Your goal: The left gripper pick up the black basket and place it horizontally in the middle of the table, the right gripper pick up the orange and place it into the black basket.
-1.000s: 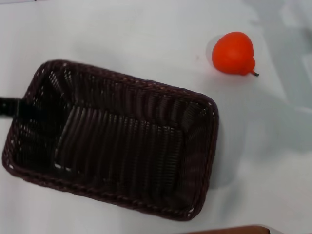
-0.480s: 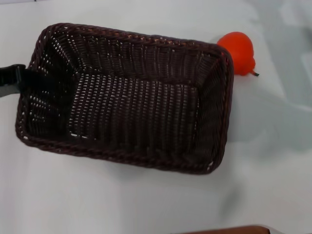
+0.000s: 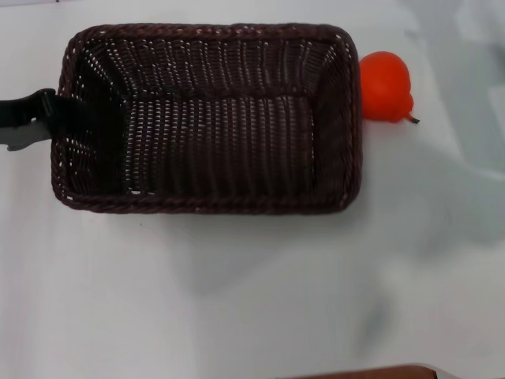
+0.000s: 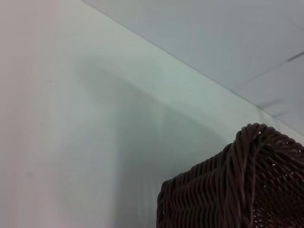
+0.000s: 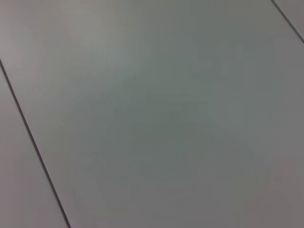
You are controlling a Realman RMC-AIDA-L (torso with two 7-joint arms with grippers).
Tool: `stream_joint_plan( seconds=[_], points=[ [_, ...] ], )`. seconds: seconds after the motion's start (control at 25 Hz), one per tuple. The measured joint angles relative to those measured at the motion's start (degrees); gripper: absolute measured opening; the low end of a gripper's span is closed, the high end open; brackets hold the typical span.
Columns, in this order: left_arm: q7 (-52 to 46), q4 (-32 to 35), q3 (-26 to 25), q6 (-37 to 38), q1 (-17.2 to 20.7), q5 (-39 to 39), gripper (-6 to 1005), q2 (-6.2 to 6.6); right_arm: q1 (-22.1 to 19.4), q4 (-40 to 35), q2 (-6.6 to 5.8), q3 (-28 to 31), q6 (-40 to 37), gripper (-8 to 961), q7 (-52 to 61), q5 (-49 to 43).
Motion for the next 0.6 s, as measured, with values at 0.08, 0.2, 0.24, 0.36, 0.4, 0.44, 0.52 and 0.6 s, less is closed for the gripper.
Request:
stream_joint_plan(
  seconds=[0.08, 0.2, 0.24, 0.36, 0.4, 0.44, 0.52, 0.6],
  points=[
    [-0.1, 1.1, 0.0, 1.3, 0.0, -0.1, 203, 0.0, 0.0, 0.0, 0.04, 0.0, -0.2, 855, 0.0, 0.0],
    [-0.5, 1.9, -0.1, 2.7, 0.3, -0.2, 207, 0.01, 0.1, 0.0, 0.05, 0.0, -0.4, 854, 0.0, 0.0],
    [-0.7, 2.0, -0.1, 3.1, 0.4, -0.2, 208, 0.02, 0.1, 0.0, 0.06, 0.1, -0.5, 854, 0.0, 0.0],
    [-1.2, 2.3, 0.0, 3.9, 0.9, -0.2, 212, 0.02, 0.1, 0.0, 0.06, 0.5, -1.2, 854, 0.0, 0.0],
    [-1.5, 2.4, 0.2, 4.0, 1.0, -0.2, 213, 0.02, 0.1, 0.1, 0.06, 0.5, -1.4, 854, 0.0, 0.0],
    [-1.7, 2.4, 0.4, 4.0, 1.0, -0.2, 214, 0.02, 0.1, 0.1, 0.05, 0.5, -1.5, 854, 0.0, 0.0],
    [-2.1, 2.6, 0.4, 3.8, 1.3, -0.4, 217, 0.02, 0.2, 0.2, 0.01, 0.6, -1.6, 854, 0.0, 0.0],
    [-2.2, 2.7, 0.5, 3.8, 1.3, -0.6, 219, 0.06, 0.2, 0.2, 0.0, 0.6, -1.7, 854, 0.0, 0.1]
  ],
)
